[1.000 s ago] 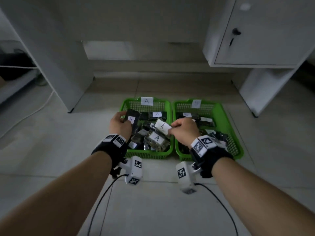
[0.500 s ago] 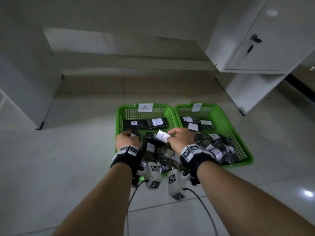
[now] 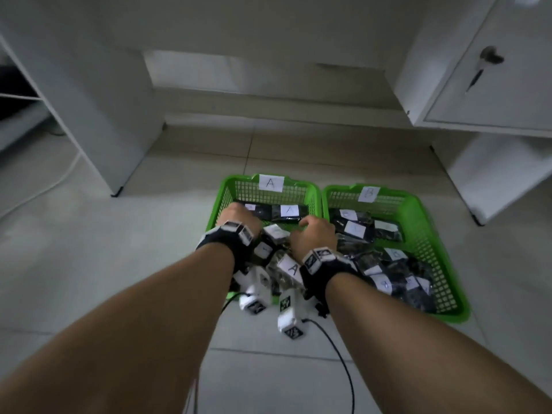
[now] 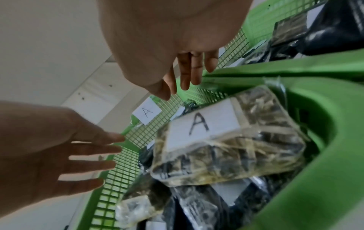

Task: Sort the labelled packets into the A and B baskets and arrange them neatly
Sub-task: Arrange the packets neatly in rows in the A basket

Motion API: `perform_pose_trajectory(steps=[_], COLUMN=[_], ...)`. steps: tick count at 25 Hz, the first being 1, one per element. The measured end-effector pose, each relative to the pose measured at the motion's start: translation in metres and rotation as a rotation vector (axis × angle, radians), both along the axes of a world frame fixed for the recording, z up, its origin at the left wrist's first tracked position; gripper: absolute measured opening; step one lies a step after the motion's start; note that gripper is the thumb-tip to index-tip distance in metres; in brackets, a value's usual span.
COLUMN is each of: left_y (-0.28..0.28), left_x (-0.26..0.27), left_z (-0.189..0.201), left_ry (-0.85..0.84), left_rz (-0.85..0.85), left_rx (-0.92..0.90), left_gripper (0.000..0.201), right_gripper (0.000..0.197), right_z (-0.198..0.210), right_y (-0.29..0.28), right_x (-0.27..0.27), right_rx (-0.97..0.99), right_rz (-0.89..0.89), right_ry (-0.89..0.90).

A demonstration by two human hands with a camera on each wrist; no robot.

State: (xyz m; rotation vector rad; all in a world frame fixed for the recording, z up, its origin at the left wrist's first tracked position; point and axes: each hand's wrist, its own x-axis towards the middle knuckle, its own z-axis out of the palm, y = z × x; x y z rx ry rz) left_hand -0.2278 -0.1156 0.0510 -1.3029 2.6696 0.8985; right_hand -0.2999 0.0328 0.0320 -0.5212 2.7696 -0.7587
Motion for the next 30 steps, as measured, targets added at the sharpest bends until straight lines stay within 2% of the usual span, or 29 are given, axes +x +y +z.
perform_pose_trajectory(steps=[3, 5, 8, 10, 14, 18, 21, 25, 27, 30], left_y=[0.015, 0.002, -0.019, -0.035, -0.048, -0.048, -0.058, -0.068, -0.066, -0.071], left_x=[0.003, 0.016, 0.044, 0.049, 0.056, 0.047, 0.024, -0.041, -0.065, -0.083], left_z=[0.015, 0.024, 0.046, 0.05, 0.026, 0.0, -0.006, -0.01, -0.02, -0.042], left_ry=[0.048, 0.09, 0.029, 0.06, 0.111, 0.113, 0.02, -0.147, -0.245, -0.394], left_rz=[-0.074, -0.123, -0.269, -0.347, -0.408, -0.466, -0.506, -0.604, -0.674, -0.727], left_rx=[-0.136, -0.197, -0.232, -0.225, -0.172, -0.166, -0.184, -0.285, -0.325, -0.256], left_gripper=[0.027, 0.027, 0.035, 0.036, 0.032, 0.029, 0.03, 0.034, 0.035, 0.035], right_gripper=[0.027, 0.019, 0.016, 0.016, 0.014, 0.017, 0.014, 0.016, 0.017, 0.023], right_z=[0.011, 0.019, 0.035, 0.044, 0.05, 0.054, 0.048, 0.02, 0.001, -0.019], right_y=[0.018, 0.027, 0.037, 0.035, 0.019, 0.005, -0.013, -0.037, -0.051, -0.069], right_x=[0.007, 0.006, 0.015, 0.02, 0.03, 0.01, -0.023, -0.081, -0.096, -0.101], right_rx=[-0.133, -0.19, -0.172, -0.121, -0.011, 0.084, 0.224, 0.428, 0.479, 0.539], right_rz=[0.008, 0.033, 0.067, 0.071, 0.22, 0.391, 0.52, 0.59, 0.602, 0.652], right_ry=[-0.008, 0.018, -0.029, -0.012, 0.063, 0.09, 0.123, 0.105, 0.047, -0.04])
